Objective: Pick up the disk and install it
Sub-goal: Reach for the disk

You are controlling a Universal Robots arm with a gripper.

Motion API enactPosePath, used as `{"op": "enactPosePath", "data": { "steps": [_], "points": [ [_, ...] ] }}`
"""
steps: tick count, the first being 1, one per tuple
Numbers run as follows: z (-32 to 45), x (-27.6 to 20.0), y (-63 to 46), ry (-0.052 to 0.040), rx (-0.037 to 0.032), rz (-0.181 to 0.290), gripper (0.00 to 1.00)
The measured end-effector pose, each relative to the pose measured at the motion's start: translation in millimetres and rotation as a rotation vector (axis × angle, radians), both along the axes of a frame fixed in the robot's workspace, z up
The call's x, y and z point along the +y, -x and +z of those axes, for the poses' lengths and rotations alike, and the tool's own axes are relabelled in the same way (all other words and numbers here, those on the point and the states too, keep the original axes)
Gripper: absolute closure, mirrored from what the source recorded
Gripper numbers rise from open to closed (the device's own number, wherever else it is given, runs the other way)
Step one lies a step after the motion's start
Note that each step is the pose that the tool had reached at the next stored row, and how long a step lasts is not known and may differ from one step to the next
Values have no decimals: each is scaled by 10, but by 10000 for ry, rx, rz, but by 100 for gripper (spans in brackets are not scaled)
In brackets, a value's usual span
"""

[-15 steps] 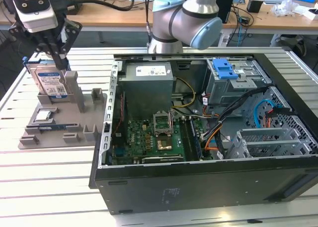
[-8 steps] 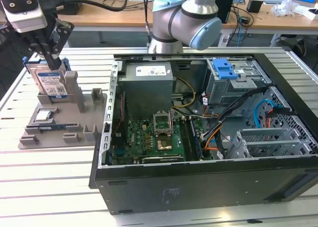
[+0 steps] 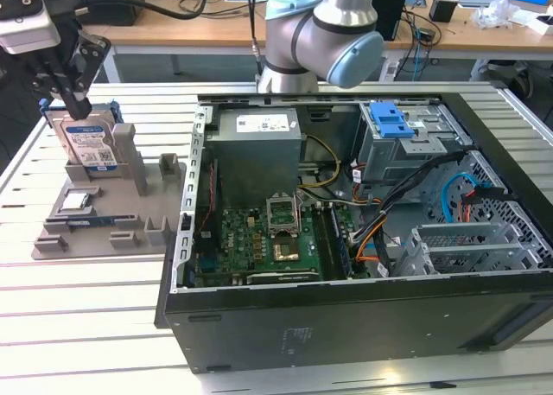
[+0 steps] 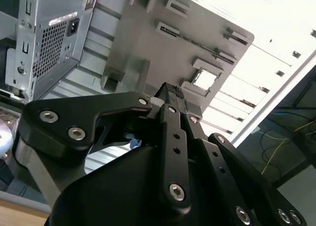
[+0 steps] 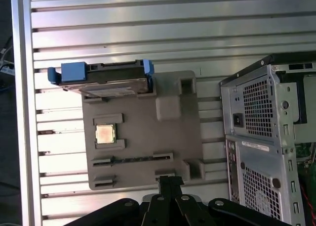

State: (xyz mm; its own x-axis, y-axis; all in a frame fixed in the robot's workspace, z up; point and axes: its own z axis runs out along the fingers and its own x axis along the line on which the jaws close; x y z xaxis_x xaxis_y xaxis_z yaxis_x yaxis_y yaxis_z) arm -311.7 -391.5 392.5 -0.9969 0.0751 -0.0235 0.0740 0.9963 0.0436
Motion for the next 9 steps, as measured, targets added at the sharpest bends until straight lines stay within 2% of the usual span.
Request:
{"op": "enactPosePath", "data": {
  "steps": [3, 9],
  "points": [
    [-2, 32, 69, 1, 1, -3, 89],
    [-6, 48, 184, 1, 1, -2, 89]
  ]
}}
